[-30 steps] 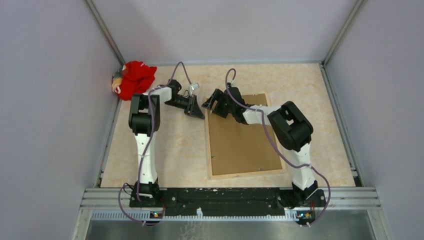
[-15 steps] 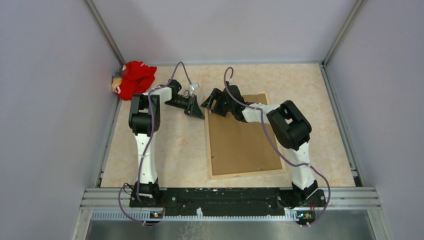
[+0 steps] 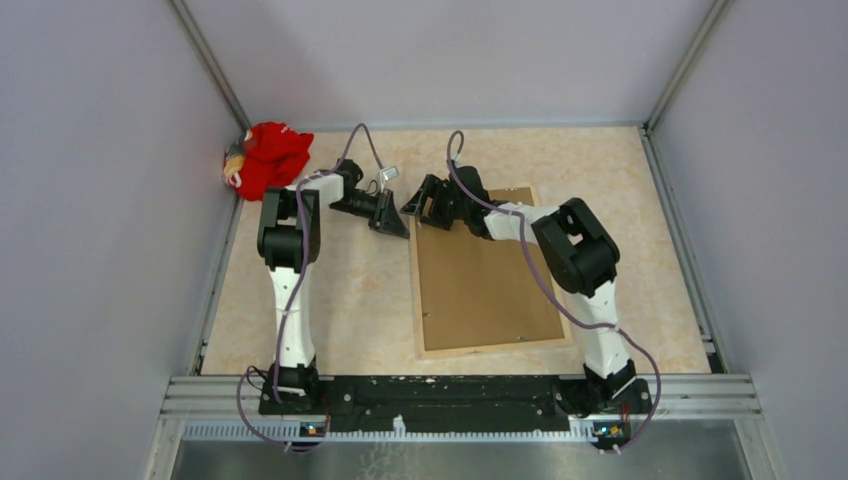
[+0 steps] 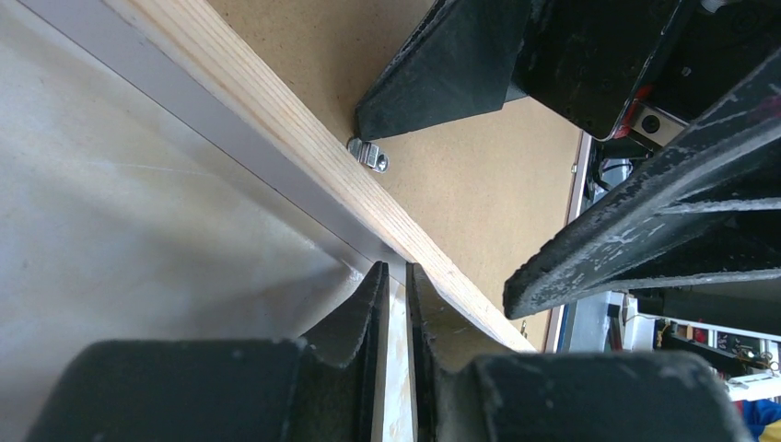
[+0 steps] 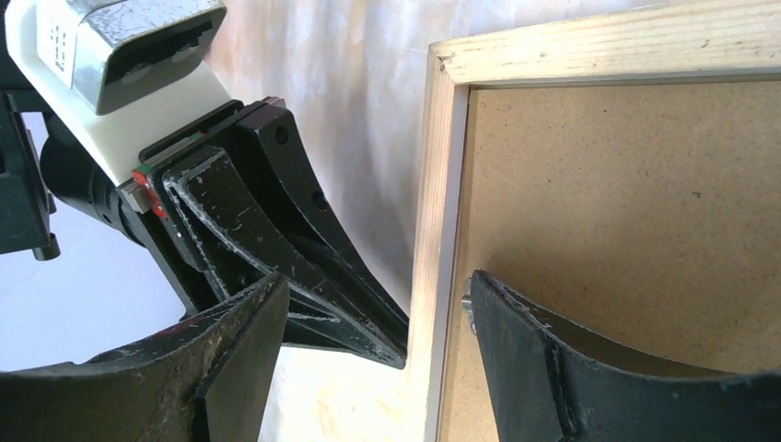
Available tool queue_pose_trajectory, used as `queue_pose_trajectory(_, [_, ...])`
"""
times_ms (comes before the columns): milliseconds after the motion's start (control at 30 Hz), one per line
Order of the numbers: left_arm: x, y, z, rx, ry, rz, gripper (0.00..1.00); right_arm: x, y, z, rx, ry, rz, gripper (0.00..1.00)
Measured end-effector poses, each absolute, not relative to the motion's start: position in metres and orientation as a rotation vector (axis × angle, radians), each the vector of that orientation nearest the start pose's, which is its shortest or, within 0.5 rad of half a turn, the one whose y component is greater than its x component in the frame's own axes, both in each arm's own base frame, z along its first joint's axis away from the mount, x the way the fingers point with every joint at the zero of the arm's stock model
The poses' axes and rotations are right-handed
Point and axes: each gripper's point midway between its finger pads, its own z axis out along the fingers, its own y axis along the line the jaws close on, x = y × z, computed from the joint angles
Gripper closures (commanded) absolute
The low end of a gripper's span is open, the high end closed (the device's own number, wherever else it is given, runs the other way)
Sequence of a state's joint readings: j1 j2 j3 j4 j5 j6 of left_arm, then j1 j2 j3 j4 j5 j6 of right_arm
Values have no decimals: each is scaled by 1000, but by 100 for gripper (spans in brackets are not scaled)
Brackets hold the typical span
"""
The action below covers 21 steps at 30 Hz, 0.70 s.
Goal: Put the photo into the frame
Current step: Install the photo frame at the center of the board.
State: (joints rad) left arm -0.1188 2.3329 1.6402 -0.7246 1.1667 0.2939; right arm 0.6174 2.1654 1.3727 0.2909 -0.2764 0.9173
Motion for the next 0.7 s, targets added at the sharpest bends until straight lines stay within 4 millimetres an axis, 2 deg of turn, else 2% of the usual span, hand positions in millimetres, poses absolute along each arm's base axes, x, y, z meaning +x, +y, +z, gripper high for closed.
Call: queue_pose_trajectory(700, [391,-205,36,624,2366,-1592,84,421,402,65,126,2300,1225,29])
